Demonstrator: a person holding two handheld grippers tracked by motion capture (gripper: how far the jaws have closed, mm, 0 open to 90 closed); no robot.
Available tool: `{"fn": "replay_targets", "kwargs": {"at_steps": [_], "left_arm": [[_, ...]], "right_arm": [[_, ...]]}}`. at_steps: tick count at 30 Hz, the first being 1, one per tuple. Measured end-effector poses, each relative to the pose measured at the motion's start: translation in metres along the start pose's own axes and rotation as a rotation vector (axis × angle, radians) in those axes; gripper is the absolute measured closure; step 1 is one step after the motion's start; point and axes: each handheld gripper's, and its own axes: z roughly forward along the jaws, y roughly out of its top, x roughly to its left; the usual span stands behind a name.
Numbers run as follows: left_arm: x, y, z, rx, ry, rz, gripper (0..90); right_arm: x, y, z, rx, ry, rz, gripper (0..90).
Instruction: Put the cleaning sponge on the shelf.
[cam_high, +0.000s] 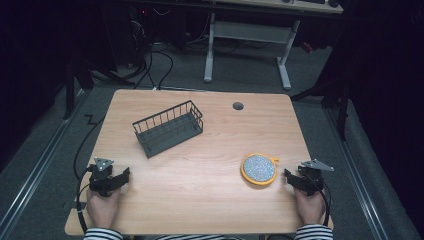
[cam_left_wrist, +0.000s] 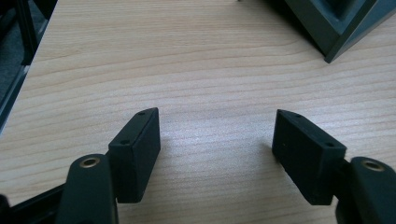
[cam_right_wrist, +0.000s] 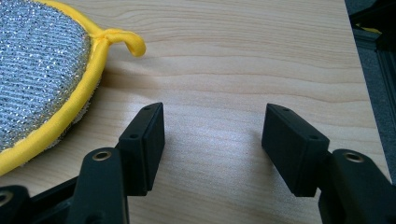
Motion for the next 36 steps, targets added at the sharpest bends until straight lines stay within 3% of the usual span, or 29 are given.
{"fn": "replay_targets", "kwargs": {"at_steps": [22,28,32,36], "left_arm": [[-0.0011,0.0002,0.0003,0.000,0.006,-0.002,32.7],[-0.0018,0.0007,0.0005,0.002,0.008,-0.014,31.1],[-0.0002,0.0008,0.0006,-0.010,-0.010,-0.058,29.3],[-0.0015,0.0017,0.0009,-0.001,-0.012,-0.052,27.0]], "right_arm": [[0.0004,0.0000,-0.0001,0.003,0.003,-0.005,38.1],[0.0005,0.0000,-0.0001,0.003,0.005,-0.005,37.8],[0.0005,0.0000,0.0000,0.003,0.005,-0.007,37.7],[0.0004,0.0000,0.0000,0.002,0.005,-0.007,37.7]]}}
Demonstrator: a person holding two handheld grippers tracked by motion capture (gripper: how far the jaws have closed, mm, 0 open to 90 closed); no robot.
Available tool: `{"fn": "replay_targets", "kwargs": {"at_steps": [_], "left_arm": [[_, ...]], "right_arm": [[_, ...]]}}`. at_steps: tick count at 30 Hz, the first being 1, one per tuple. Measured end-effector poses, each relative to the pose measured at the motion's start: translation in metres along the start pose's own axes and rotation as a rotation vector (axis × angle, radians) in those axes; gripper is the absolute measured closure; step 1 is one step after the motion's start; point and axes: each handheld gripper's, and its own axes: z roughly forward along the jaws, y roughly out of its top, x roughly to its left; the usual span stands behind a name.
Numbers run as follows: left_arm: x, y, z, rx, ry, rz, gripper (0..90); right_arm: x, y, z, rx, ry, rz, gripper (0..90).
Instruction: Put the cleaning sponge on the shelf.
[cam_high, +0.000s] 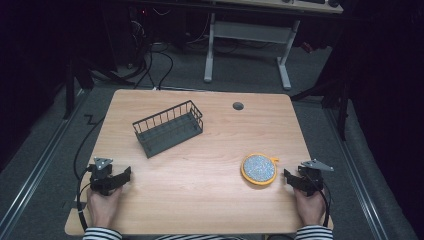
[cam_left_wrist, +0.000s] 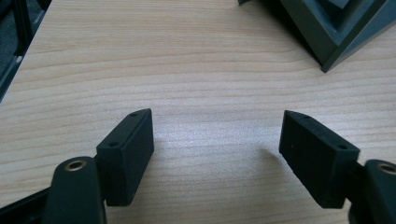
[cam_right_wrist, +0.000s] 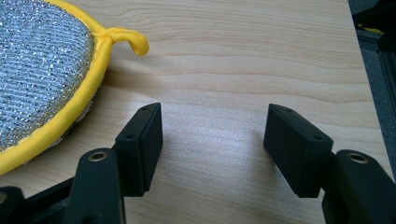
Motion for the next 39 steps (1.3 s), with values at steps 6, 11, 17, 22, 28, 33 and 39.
{"fn": "replay_targets", "kwargs": {"at_steps": [6,11,17,22,28,33,39], "left_arm": [[0.002,0.004,-0.003,0.023,-0.044,-0.013,30.3],[0.001,0.009,-0.007,0.010,-0.079,-0.039,31.0],[-0.003,0.019,-0.016,0.006,-0.113,-0.058,32.7],[-0.007,0.032,-0.023,0.001,-0.128,-0.052,34.3],[-0.010,0.050,-0.029,-0.012,-0.143,-0.055,34.9],[-0.010,0.067,-0.033,-0.032,-0.166,-0.073,34.9],[-0.013,0.088,-0.035,-0.041,-0.176,-0.069,34.9]], "right_arm": [[0.000,0.000,0.000,0.002,0.004,-0.001,37.0],[0.001,0.000,0.000,0.002,0.006,-0.002,37.0],[0.001,0.000,0.000,0.002,0.006,-0.003,37.0],[0.001,0.000,0.000,0.002,0.006,-0.002,36.9],[0.001,0.000,0.000,0.002,0.007,-0.003,36.9],[0.001,0.000,0.000,0.002,0.007,-0.003,36.7],[0.001,0.000,0.000,0.003,0.008,-0.003,36.5]]}}
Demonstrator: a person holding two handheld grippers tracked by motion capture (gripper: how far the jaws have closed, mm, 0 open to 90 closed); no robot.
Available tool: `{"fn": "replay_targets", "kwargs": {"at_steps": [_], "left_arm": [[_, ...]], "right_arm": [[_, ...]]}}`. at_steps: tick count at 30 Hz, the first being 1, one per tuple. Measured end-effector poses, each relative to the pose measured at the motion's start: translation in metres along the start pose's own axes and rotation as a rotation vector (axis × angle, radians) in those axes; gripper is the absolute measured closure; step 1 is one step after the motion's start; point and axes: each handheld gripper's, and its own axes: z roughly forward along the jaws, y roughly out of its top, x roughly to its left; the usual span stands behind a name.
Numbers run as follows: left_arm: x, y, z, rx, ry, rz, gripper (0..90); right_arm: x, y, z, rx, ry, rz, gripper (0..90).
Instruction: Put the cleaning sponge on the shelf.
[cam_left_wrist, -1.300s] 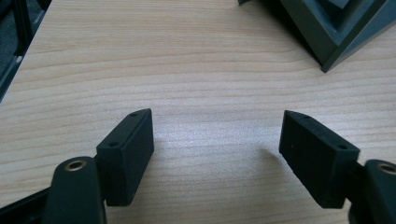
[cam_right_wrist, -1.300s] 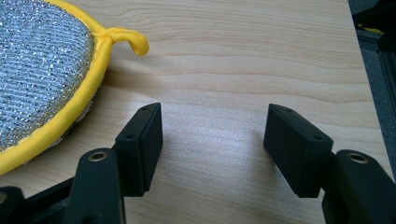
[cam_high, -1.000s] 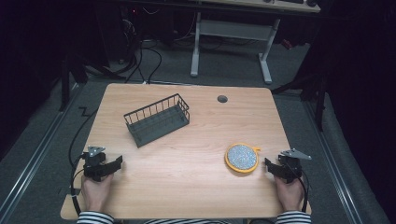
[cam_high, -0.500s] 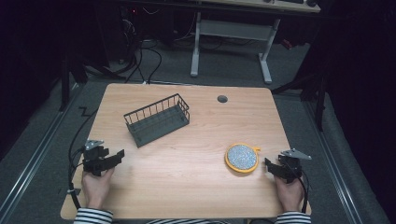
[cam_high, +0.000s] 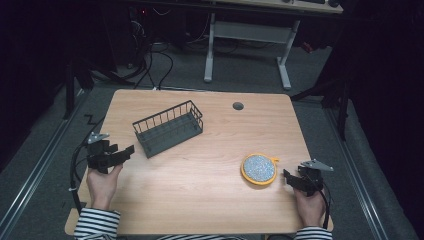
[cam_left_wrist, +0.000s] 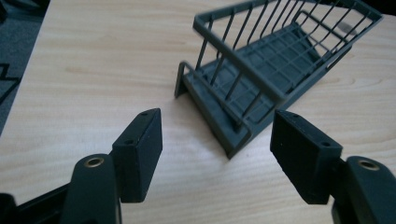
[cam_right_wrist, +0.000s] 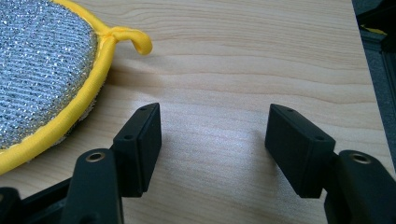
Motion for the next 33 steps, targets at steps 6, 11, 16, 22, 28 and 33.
{"fn": "replay_targets", "kwargs": {"at_steps": [6,11,16,22,28,33], "left_arm": [[-0.009,0.022,0.008,0.013,-0.005,0.012,35.4],[-0.016,0.041,0.020,0.043,0.016,0.030,35.5],[-0.016,0.050,0.029,0.063,0.037,0.037,35.5],[-0.014,0.057,0.044,0.105,0.076,0.043,37.2],[-0.012,0.058,0.058,0.119,0.096,0.040,41.3],[-0.011,0.056,0.068,0.131,0.103,0.033,45.4]], "right_arm": [[0.000,0.000,0.000,0.000,0.000,0.000,36.5],[0.000,0.000,0.000,0.000,0.001,-0.002,36.4],[0.000,0.000,0.000,0.000,0.001,-0.001,36.4],[0.000,0.000,0.000,0.000,0.001,-0.002,36.3],[0.000,0.000,0.000,0.000,0.002,-0.001,36.3],[0.000,0.000,0.000,0.000,0.002,-0.001,36.3]]}}
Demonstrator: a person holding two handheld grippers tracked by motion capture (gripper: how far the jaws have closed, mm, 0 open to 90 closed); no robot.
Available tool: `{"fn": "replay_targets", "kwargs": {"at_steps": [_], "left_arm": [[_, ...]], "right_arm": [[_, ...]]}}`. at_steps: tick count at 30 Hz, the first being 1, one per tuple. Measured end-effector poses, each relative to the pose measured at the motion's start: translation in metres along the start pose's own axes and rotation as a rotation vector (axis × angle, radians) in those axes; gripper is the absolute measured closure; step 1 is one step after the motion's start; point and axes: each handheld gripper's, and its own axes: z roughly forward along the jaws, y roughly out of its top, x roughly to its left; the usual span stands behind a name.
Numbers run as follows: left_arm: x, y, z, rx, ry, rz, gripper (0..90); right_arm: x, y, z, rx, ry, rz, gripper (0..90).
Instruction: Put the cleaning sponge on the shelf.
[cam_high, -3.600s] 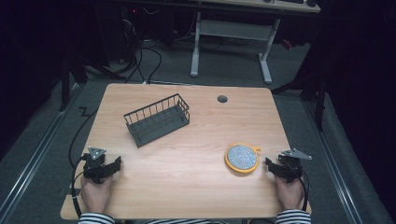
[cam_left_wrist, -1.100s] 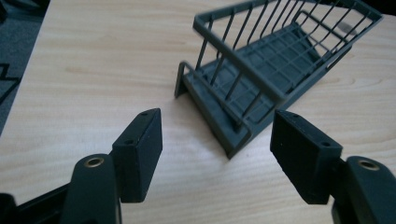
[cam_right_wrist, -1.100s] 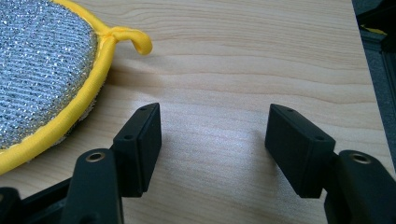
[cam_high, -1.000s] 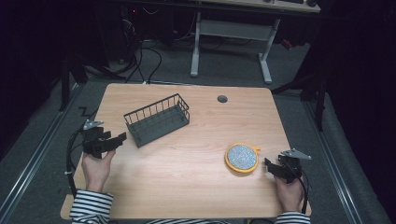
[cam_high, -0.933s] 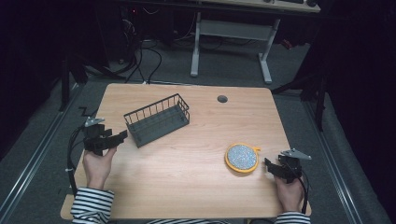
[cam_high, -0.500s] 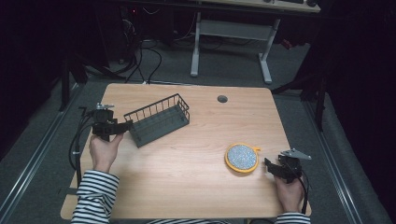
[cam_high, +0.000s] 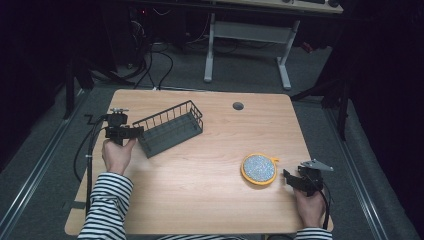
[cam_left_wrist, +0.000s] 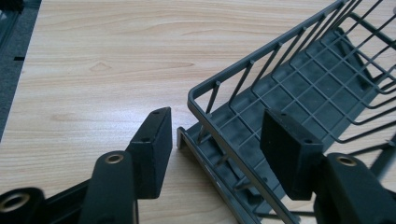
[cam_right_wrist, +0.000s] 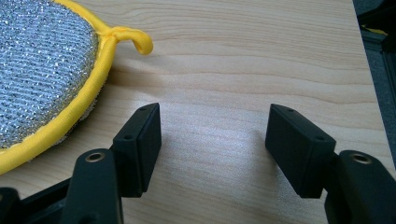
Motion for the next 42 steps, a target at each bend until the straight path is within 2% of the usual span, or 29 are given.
{"fn": "replay_targets", "kwargs": {"at_steps": [5,17,26,39,42], "left_arm": [[0.001,0.000,0.006,0.019,0.001,-0.004,49.8],[-0.001,0.000,0.010,-0.001,0.007,-0.005,60.4],[-0.001,0.001,0.010,-0.005,0.006,-0.017,62.2],[-0.011,0.002,0.016,-0.016,-0.026,-0.032,62.3],[-0.017,0.005,0.017,0.000,-0.015,-0.003,62.2]], "right_arm": [[0.000,0.000,0.000,0.000,-0.001,-0.001,36.4],[0.000,0.000,0.000,0.000,-0.002,-0.001,36.4],[0.000,0.000,0.000,0.000,-0.001,-0.001,36.4],[0.000,0.000,0.000,0.000,-0.001,-0.001,36.3],[0.000,0.000,0.000,0.000,-0.001,-0.001,36.3]]}}
